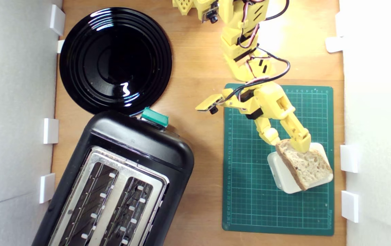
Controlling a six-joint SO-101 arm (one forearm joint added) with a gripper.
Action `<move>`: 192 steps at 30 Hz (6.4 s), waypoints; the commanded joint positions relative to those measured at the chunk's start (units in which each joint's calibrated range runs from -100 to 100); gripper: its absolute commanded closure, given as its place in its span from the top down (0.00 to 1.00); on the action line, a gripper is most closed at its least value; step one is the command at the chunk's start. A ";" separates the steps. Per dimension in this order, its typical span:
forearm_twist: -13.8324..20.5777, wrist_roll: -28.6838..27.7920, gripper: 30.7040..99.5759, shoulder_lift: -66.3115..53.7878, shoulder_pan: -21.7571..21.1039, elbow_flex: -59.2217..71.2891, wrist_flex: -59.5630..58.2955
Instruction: Pick bread and place in toaster
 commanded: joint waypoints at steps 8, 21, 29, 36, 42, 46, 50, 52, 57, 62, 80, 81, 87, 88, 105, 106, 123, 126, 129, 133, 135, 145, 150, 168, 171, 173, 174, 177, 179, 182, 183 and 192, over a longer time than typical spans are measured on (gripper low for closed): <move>-0.37 0.47 0.94 0.88 -1.71 -4.75 -1.49; -0.37 1.73 0.94 2.96 -1.87 -7.20 -1.49; -0.37 1.52 0.87 2.88 -1.63 -7.20 -1.49; -0.37 1.25 0.82 2.71 -1.23 -7.20 -1.49; -0.46 1.25 0.76 2.55 -1.23 -7.11 -1.49; -0.46 1.20 0.60 2.46 -1.14 -7.11 -1.49; -0.46 1.20 0.52 2.46 -1.14 -7.02 -1.49; -0.46 1.20 0.49 2.38 -1.14 -7.02 -1.49; -0.46 1.15 0.43 2.38 -1.14 -6.93 -1.49; -0.46 1.15 0.43 2.22 -1.14 -6.84 -1.49; -0.46 -0.52 0.43 -11.84 -0.02 -6.57 11.48; -0.46 -0.52 0.43 -13.01 -0.02 -6.57 12.51; -0.46 -0.52 0.43 -22.49 -0.02 -6.66 19.42; -0.46 -0.52 0.43 -24.74 -0.02 -6.66 21.21; 0.53 -0.05 0.43 -49.78 1.51 -7.02 42.28; 0.53 -0.05 0.43 -50.86 2.32 -6.93 42.45; -6.81 10.25 0.43 -71.41 11.51 -7.11 42.71; -6.99 11.87 0.43 -72.33 13.28 -7.38 44.93; -6.81 13.34 0.43 -73.16 14.57 -9.29 49.88; -6.27 14.28 0.43 -73.16 15.37 -13.65 55.68; -6.63 15.96 0.43 -72.41 16.02 -17.55 58.67; -6.99 22.97 0.43 -72.24 19.40 -25.54 66.94; -7.08 31.18 0.44 -72.24 20.85 -27.36 74.11; -7.17 43.37 0.43 -67.34 35.04 -37.34 85.97; -7.08 45.25 0.43 -66.84 37.05 -37.34 86.40; -7.08 46.45 0.43 -66.75 38.50 -37.34 86.48; -6.99 46.82 0.43 -66.75 39.23 -37.34 86.48; -6.36 47.13 0.43 -66.75 41.32 -37.34 86.40; -6.18 47.45 0.43 -66.75 42.77 -37.34 86.23; -6.18 48.23 0.43 -65.51 44.79 -37.43 86.14; -6.18 48.23 0.43 -64.76 45.43 -38.34 86.14; -6.72 48.13 0.43 -57.69 48.98 -45.24 86.31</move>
